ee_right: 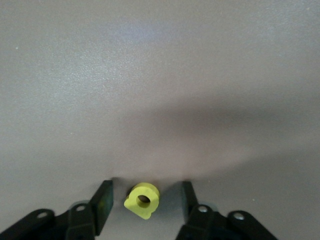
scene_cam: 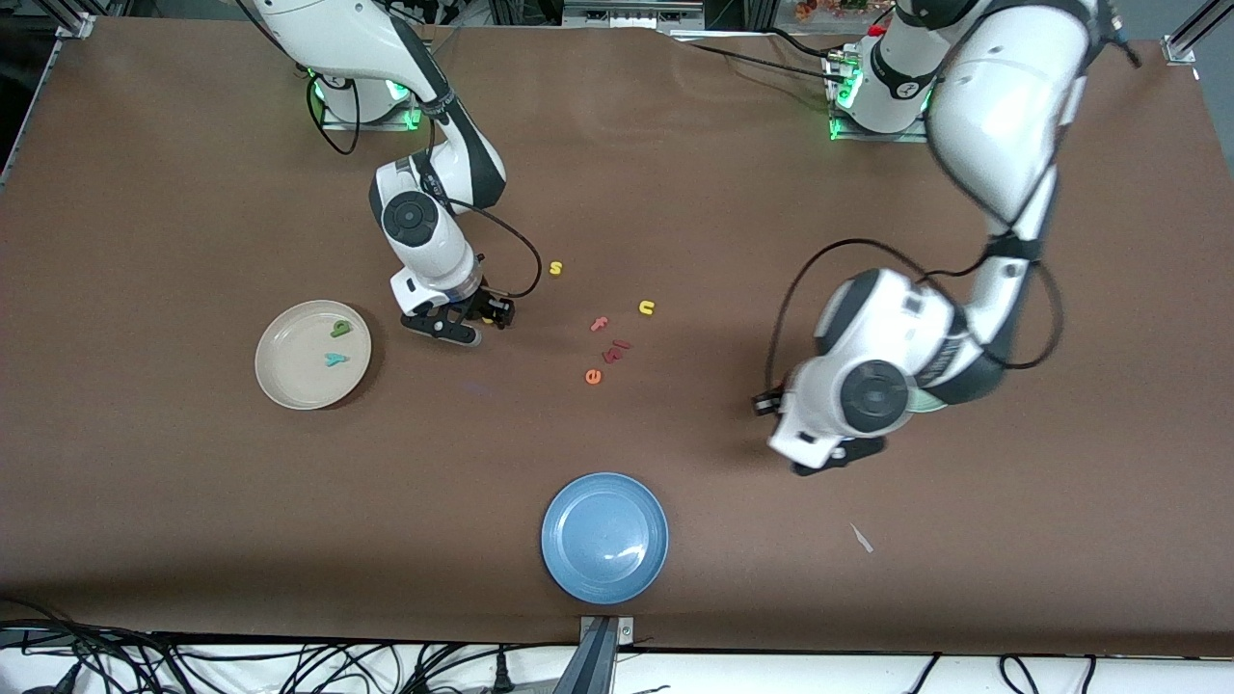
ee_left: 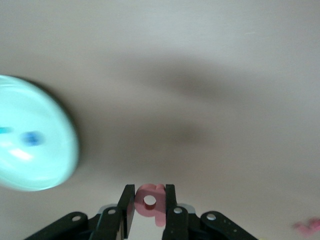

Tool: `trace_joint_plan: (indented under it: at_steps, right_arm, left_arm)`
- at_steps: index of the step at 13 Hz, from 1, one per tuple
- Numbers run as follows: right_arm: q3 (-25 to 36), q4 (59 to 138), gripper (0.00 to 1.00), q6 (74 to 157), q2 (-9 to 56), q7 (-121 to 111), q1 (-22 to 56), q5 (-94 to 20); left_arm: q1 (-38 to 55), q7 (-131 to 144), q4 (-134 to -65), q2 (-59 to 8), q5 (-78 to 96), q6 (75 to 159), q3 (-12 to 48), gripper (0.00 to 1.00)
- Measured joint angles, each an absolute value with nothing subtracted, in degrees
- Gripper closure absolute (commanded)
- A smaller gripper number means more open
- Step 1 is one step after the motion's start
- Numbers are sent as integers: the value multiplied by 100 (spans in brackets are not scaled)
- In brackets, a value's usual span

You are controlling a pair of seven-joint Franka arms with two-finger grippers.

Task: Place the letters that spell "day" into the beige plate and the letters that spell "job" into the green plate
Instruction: 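Carry d toward the beige plate while the left gripper drops q on green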

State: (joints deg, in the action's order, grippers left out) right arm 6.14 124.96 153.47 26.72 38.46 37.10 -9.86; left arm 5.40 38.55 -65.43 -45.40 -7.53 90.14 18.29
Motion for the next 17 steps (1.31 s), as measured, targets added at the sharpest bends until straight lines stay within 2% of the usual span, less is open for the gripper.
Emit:
trace_joint_plan:
  at_steps: [2, 5, 8, 11, 12, 13, 14, 15, 17]
  right_arm:
    - [573, 12496, 53, 15353, 2689, 3947, 3726, -986]
    - [570, 12487, 59, 15365, 2687, 4033, 3765, -986]
    - [573, 12485, 76, 15364, 2682, 4039, 3765, -986]
    - [572, 12483, 83, 15366, 2677, 4043, 3765, -987]
    - [572, 12479, 84, 15366, 2678, 4048, 3765, -987]
    - [566, 12456, 86, 15366, 2686, 4081, 3765, -987]
    - [559, 12407, 87, 15358, 2696, 4138, 3766, -987]
    - [556, 12319, 87, 15271, 2703, 4177, 3766, -987]
    - [641, 11931, 87, 14595, 2697, 4162, 3768, -984]
  left_arm:
    - [50, 3260, -6858, -4284, -751, 8581, 1828, 85]
    - [-740, 2308, -7663, -4057, -755, 8561, 1819, 85]
    - [-1383, 2009, -8529, -4024, -776, 9117, 1812, 85]
    - [-1692, 1959, -9439, -4026, -778, 9998, 1813, 82]
    - [-1710, 1959, -9675, -4027, -778, 10224, 1814, 75]
    - [-1712, 1960, -9817, -4026, -778, 10345, 1816, 46]
    - [-1712, 1962, -9872, -4021, -778, 10382, 1823, 0]
    - [-1712, 1964, -9877, -4005, -778, 10388, 1832, 0]
    - [-1714, 1965, -9863, -3876, -778, 10383, 1845, 0]
